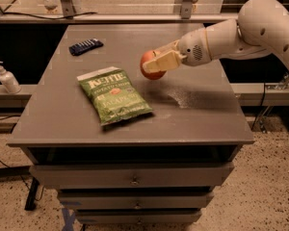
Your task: Move apple near green jalapeno chip bag
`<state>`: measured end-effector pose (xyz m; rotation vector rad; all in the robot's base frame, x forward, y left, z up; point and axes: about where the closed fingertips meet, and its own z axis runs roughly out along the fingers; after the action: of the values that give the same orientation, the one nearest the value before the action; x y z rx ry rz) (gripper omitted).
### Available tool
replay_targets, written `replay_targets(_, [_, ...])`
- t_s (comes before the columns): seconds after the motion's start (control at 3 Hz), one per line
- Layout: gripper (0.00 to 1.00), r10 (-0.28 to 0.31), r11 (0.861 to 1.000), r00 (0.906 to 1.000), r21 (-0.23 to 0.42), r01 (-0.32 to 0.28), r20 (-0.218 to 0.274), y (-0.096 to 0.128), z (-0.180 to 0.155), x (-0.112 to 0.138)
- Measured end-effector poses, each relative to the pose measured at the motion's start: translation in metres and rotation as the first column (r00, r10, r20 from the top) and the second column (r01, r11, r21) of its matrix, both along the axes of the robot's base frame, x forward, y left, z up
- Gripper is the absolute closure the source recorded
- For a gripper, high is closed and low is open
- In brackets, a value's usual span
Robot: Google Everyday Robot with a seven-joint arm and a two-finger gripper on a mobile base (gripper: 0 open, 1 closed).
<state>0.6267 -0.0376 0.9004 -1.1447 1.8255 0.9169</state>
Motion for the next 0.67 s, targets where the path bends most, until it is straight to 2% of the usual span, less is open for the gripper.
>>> replay_targets(0.67, [1.00, 0.046, 0.999, 0.9979, -0.005, -0.047, -0.046, -0.007, -0.038, -0.019])
